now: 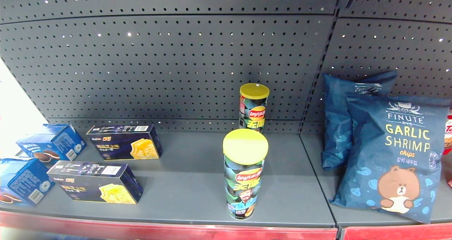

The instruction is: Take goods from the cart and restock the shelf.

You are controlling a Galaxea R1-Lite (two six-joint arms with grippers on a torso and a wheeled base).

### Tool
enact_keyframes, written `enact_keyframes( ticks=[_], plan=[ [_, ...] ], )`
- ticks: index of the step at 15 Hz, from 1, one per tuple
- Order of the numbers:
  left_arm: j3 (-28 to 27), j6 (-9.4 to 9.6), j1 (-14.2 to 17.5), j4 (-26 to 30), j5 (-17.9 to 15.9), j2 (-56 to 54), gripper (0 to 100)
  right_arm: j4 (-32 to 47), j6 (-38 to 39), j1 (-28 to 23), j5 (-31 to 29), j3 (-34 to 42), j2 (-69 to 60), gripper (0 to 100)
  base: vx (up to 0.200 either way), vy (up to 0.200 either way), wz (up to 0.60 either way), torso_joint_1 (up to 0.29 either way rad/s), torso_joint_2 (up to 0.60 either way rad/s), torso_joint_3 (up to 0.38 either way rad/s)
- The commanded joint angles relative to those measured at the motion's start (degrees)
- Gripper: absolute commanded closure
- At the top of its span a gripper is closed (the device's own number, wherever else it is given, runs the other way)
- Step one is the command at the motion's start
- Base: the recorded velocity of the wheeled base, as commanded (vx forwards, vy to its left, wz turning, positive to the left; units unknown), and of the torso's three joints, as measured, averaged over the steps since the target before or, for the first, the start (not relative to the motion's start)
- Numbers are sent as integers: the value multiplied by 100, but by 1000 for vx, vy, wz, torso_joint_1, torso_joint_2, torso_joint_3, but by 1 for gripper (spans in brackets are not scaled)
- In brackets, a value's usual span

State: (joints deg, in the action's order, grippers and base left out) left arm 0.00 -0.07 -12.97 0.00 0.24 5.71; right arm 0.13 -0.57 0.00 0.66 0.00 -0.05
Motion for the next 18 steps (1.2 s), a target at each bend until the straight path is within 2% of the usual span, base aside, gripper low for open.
enact_keyframes(
  ticks=[1, 18],
  plan=[
    [0, -1, 5, 0, 11, 10, 0, 4, 5, 0, 4, 0, 5, 0, 0, 0, 0, 0, 0, 0],
    [0, 7, 5, 0, 2, 1, 0, -5, -13, 0, 13, 0, 5, 0, 0, 0, 0, 0, 0, 0]
  ],
)
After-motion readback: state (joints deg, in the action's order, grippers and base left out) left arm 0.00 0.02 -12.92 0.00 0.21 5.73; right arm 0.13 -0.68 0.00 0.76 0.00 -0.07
